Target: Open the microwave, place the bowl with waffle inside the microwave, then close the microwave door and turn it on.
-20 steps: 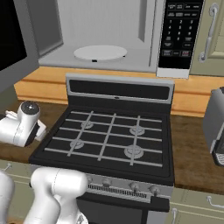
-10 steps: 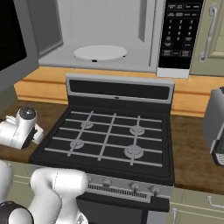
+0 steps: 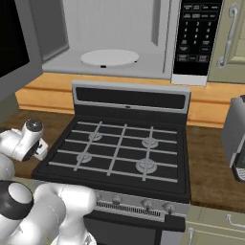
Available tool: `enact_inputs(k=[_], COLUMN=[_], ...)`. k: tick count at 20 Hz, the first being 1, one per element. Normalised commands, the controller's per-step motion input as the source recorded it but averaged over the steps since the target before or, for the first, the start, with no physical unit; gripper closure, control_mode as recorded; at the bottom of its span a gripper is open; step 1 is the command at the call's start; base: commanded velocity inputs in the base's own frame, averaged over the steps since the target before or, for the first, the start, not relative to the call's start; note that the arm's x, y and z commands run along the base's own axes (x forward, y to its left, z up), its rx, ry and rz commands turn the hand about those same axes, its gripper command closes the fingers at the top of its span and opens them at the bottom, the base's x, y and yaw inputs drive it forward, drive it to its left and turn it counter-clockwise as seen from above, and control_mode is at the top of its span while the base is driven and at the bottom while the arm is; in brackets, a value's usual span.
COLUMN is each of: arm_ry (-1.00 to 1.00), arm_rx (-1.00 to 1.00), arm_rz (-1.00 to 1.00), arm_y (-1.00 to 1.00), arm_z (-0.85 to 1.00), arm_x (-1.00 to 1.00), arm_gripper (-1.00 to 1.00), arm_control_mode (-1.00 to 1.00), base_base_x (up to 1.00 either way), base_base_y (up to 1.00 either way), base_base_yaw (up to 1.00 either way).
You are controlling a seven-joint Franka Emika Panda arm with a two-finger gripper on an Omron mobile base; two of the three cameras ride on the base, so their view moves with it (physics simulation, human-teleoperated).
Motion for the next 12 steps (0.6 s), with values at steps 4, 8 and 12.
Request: enact_inputs(k=[4, 8, 12], arm_ry=[0.12, 0.07, 0.04], arm_rx=[0.00, 0.00, 0.00], arm_rz=[0.00, 0.00, 0.00], arm_y=[0.20, 0.26, 0.22], arm_z=[-0.09, -0.13, -0.23], arm_x=[0.26, 0.22, 0.12], arm_gripper=[-1.00, -1.00, -1.00], arm_control_mode=[-1.00, -1.00, -1.00], base_base_x=[0.00, 0.00, 0.00], base_base_y=[0.00, 0.00, 0.00], base_base_yaw=[0.00, 0.00, 0.00])
